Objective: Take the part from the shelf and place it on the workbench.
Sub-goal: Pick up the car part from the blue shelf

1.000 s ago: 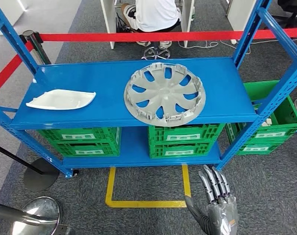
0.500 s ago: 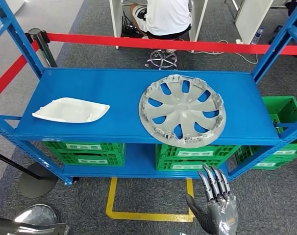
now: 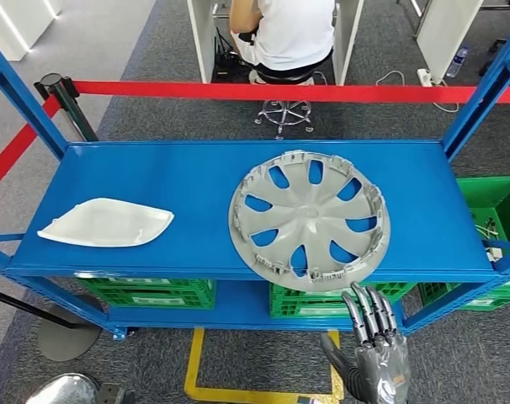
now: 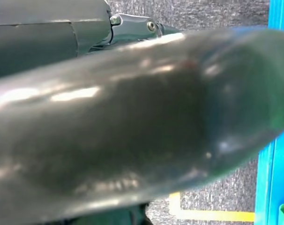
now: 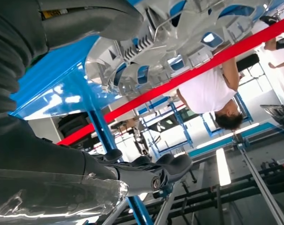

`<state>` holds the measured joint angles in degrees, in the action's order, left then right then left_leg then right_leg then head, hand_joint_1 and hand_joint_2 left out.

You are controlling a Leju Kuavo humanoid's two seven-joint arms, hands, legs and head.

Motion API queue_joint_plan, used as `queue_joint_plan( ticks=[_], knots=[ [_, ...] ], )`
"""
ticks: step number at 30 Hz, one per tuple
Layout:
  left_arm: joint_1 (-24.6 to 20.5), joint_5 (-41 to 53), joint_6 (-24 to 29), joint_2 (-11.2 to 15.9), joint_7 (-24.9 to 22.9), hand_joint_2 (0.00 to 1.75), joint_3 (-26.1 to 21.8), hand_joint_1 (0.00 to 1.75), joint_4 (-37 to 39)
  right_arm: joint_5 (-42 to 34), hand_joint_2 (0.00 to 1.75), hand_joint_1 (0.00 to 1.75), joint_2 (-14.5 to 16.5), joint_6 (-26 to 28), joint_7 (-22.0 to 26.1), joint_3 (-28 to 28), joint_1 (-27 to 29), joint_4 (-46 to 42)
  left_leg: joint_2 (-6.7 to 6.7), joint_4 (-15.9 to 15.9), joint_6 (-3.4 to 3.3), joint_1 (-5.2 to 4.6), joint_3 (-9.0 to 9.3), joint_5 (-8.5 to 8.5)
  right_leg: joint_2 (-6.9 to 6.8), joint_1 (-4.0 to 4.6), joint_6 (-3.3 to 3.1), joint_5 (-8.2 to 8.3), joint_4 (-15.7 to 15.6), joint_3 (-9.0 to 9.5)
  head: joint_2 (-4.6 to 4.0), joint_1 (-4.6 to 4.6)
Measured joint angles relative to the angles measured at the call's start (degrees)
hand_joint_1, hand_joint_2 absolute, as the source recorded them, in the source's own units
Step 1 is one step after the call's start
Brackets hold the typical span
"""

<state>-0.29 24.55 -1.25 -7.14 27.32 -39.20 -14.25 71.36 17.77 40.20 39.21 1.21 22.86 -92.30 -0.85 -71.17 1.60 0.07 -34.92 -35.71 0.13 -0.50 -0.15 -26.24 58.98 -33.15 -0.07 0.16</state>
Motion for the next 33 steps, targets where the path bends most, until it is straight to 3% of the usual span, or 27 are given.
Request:
queue_joint_plan(
  ticks=[1, 2, 5, 7, 8, 9, 12, 14, 17, 20, 22, 33],
  knots=[
    [0.04, 0.00, 0.00, 0.01, 0.00, 0.00, -0.02, 0.00, 0.00, 0.01, 1.75, 0.00, 0.00, 0.00, 0.00, 0.05, 0.02, 0.02, 0.02, -1.15, 0.21, 0.13, -1.62, -0.54, 0.07, -0.10, 0.01, -0.44, -0.07, 0.57, 0.00, -0.03],
    [0.06, 0.00, 0.00, 0.03, 0.00, 0.00, -0.04, 0.00, 0.00, 0.02, 1.75, 0.00, 0.01, -0.01, 0.00, 0.10, 0.04, 0.04, 0.04, -0.55, 0.35, 0.24, -2.38, 0.47, 0.13, -0.20, 0.08, -0.92, -0.08, 1.19, 0.00, -0.02],
    [-0.46, -1.25, -0.38, -0.31, -0.03, 0.00, -0.22, 0.00, 0.02, 0.57, 1.75, 0.00, -0.14, -1.55, -0.25, -0.09, -0.37, 0.50, 0.19, 8.25, 0.62, 0.54, -1.12, 8.98, 0.28, -0.43, 0.70, -2.38, -0.12, 3.13, 0.00, -0.07],
    [-4.43, -3.44, 3.20, -2.10, -4.03, 0.00, -0.72, 0.00, 0.06, 0.70, 1.75, 0.00, -0.95, -2.74, -3.63, -2.15, -3.74, 4.36, 0.17, 12.51, 0.02, 0.49, -0.54, 11.86, 0.21, -0.27, 1.47, -2.77, -0.25, 3.04, 0.01, -0.27],
    [-8.27, -4.46, 6.90, -3.65, -7.64, 0.00, -0.97, 0.00, 0.07, 0.19, 1.75, 0.00, -1.54, -2.65, -6.85, -4.33, -6.87, 7.81, 0.02, 12.98, -0.39, 0.45, -0.87, 12.06, 0.00, -0.15, 1.76, -2.80, -0.26, 2.70, 0.01, -0.31],
    [-12.63, -5.27, 10.90, -5.39, -11.41, 0.00, -1.10, 0.00, 0.09, -0.54, 1.75, 0.00, -2.15, -2.06, -10.17, -7.22, -10.42, 11.61, -0.23, 13.25, -0.78, 0.47, -1.23, 12.52, -0.25, -0.08, 1.65, -2.75, -0.34, 2.21, 0.01, -0.25],
    [-21.93, -8.04, 16.87, -9.62, -16.90, 0.00, -0.69, 0.00, 0.11, -3.13, 1.75, 0.00, -4.35, -0.79, -16.09, -17.10, -17.99, 20.31, -0.65, 13.31, -0.90, 0.45, -1.43, 13.03, -0.50, 0.03, -0.22, -2.44, -0.55, 2.43, 0.01, 0.13],
    [-23.59, -9.85, 16.48, -11.12, -17.23, 0.00, -0.10, 0.00, 0.04, -4.65, 1.75, 0.00, -6.24, -0.56, -17.99, -22.46, -21.06, 24.84, -0.60, 13.30, -1.21, 0.36, -1.33, 13.02, -0.41, 0.02, -0.52, -2.10, -1.00, 2.87, 0.00, 0.18],
    [-24.23, -11.25, 15.24, -11.85, -16.98, 0.00, 0.46, 0.00, -0.13, -5.63, 1.75, 0.00, -9.36, -0.63, -19.95, -28.15, -24.80, 29.78, -0.63, 13.29, -1.72, 0.33, -1.44, 12.96, -0.53, -0.01, 0.36, -2.03, -1.76, 2.80, 0.00, 0.24],
    [-24.52, -12.12, 14.92, -12.00, -16.95, 0.00, 1.07, 0.00, -0.32, -5.39, 1.75, 0.00, -11.09, -0.62, -22.13, -32.89, -27.84, 33.03, -0.64, 13.29, -1.99, 0.28, -1.48, 12.96, -0.55, -0.17, 2.45, -1.90, -2.19, 2.82, 0.01, 0.22],
    [-24.79, -12.44, 14.86, -12.10, -16.94, 0.00, 1.40, 0.00, -0.45, -5.27, 1.75, 0.00, -11.83, -0.61, -23.21, -35.38, -29.28, 34.53, -0.63, 13.29, -2.13, 0.27, -1.49, 13.08, -0.55, -0.21, 3.09, -1.82, -2.27, 2.82, 0.01, 0.21],
    [-25.10, -15.64, 15.00, -12.16, -16.28, 0.00, 3.16, 0.00, -0.97, -6.59, 1.75, 0.00, -14.85, -0.45, -25.67, -41.10, -31.65, 35.98, -0.63, 13.56, -1.79, 0.49, -1.43, 13.65, -0.51, -0.01, 3.09, -1.48, -2.15, 2.64, 0.01, 0.19]
  ],
)
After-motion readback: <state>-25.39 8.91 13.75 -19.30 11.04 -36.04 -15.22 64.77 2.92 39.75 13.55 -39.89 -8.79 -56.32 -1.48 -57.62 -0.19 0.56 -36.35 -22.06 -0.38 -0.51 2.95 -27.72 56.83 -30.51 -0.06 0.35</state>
